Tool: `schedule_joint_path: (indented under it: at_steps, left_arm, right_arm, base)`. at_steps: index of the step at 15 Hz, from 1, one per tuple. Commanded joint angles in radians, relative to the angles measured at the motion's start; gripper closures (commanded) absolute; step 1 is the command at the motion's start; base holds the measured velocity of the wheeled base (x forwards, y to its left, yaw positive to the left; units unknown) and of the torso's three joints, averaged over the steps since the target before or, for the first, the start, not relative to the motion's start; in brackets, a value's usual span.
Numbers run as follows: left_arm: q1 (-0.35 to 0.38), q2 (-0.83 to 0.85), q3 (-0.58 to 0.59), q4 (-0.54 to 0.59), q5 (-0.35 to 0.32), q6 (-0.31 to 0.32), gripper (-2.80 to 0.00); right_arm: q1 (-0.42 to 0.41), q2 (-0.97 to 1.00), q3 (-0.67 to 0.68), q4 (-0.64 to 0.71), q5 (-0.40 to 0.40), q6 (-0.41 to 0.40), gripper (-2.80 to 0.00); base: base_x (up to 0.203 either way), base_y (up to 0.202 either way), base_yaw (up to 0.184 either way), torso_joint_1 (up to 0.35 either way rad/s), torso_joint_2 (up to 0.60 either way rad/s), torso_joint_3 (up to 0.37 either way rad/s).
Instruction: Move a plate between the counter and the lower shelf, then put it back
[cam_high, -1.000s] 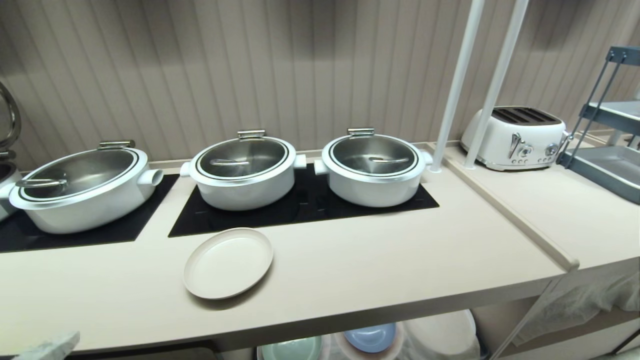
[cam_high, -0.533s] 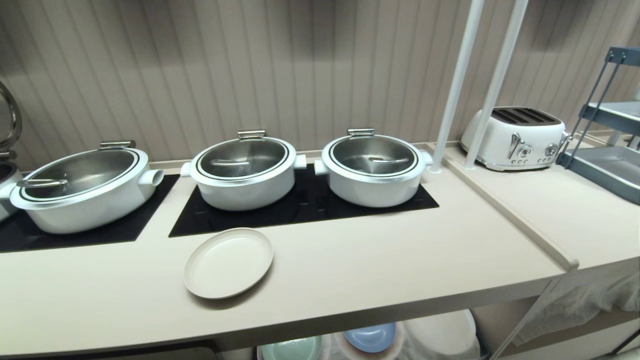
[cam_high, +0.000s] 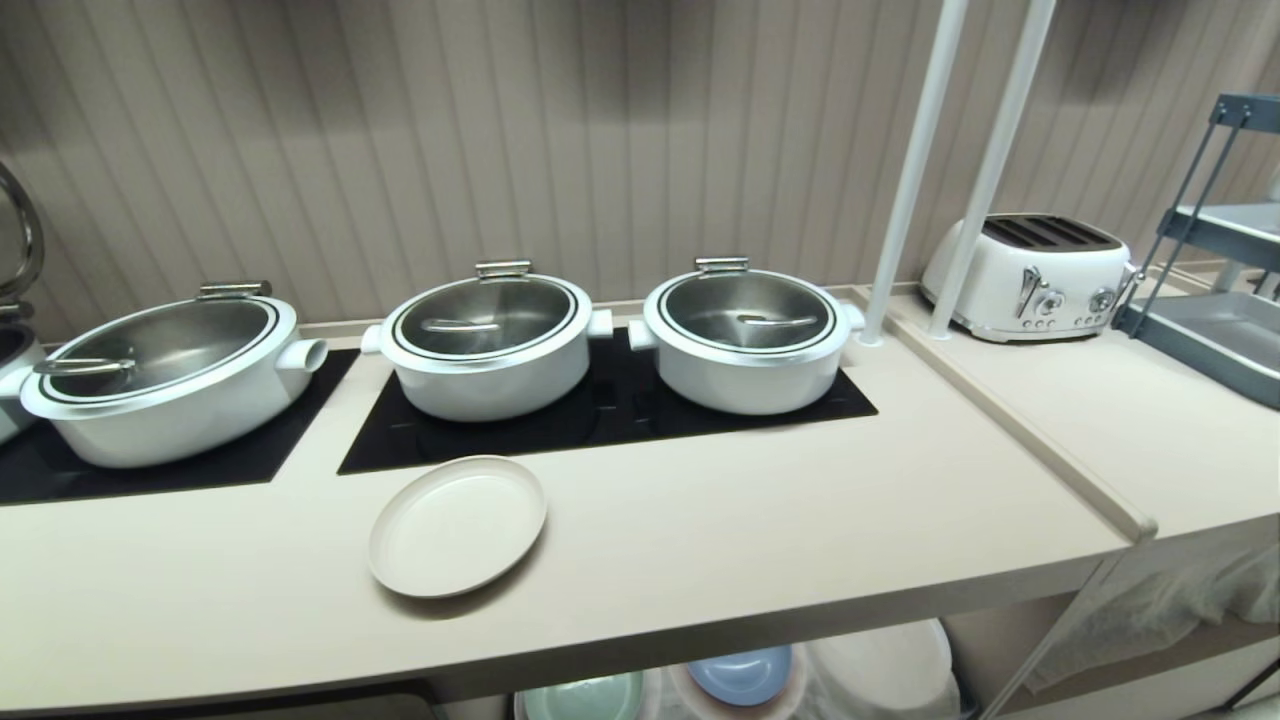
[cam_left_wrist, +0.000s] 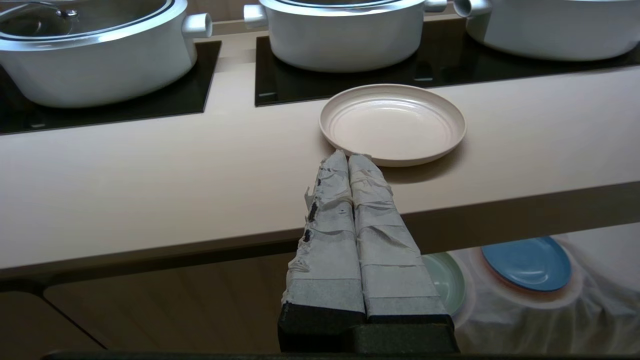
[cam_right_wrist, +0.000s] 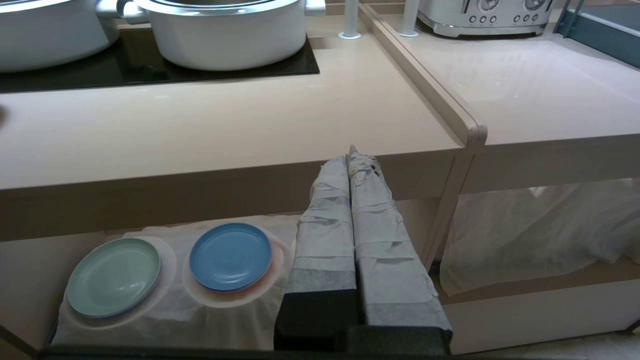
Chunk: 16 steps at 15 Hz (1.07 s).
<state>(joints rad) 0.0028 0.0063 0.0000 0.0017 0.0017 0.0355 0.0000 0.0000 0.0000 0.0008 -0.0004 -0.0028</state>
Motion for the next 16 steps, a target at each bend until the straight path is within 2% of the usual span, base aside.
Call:
schedule_joint_path:
  at_steps: [1, 5, 16]
  left_arm:
    - [-0.001, -0.005, 0.0, 0.0, -0.003, 0.0, 0.0]
    - [-0.001, -0.005, 0.0, 0.001, 0.004, -0.02, 0.0]
    - [-0.001, -0.005, 0.0, 0.001, 0.007, -0.022, 0.0]
  right_arm:
    - [0.0, 0.0, 0.0, -0.001, 0.0, 0.0, 0.0]
    - [0.0, 0.0, 0.0, 0.0, 0.0, 0.0, 0.0]
    - [0.0, 0.0, 0.0, -0.001, 0.0, 0.0, 0.0]
  base:
    - [0.0, 0.0, 0.0, 0.0, 0.0, 0.0]
    - [0.0, 0.0, 0.0, 0.0, 0.0, 0.0]
    - [0.0, 0.0, 0.0, 0.0, 0.0, 0.0]
